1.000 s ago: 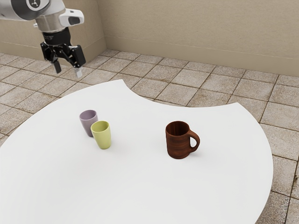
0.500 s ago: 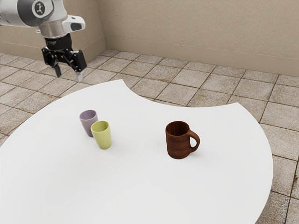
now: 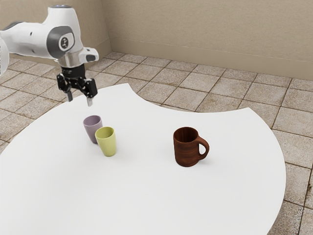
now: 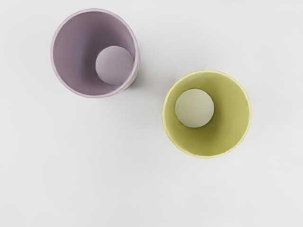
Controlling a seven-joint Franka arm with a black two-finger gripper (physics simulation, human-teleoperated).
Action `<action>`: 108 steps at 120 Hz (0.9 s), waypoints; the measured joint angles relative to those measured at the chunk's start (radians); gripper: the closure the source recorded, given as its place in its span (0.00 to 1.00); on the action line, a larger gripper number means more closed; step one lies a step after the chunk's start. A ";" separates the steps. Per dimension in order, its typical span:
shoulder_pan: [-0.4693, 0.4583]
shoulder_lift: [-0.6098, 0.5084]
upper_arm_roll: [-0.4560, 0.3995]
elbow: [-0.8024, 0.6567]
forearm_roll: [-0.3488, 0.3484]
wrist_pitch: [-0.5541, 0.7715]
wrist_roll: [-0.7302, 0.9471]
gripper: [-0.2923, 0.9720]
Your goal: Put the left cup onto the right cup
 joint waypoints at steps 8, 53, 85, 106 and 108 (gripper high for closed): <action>0.020 0.018 -0.003 0.001 -0.001 0.015 0.009 0.25; 0.117 0.114 -0.011 0.037 -0.003 0.073 0.091 0.25; 0.143 0.232 -0.020 0.170 -0.024 0.085 0.180 0.25; 0.157 0.292 -0.033 0.238 -0.045 0.082 0.224 0.25; 0.157 0.297 -0.033 0.242 -0.047 0.081 0.229 0.25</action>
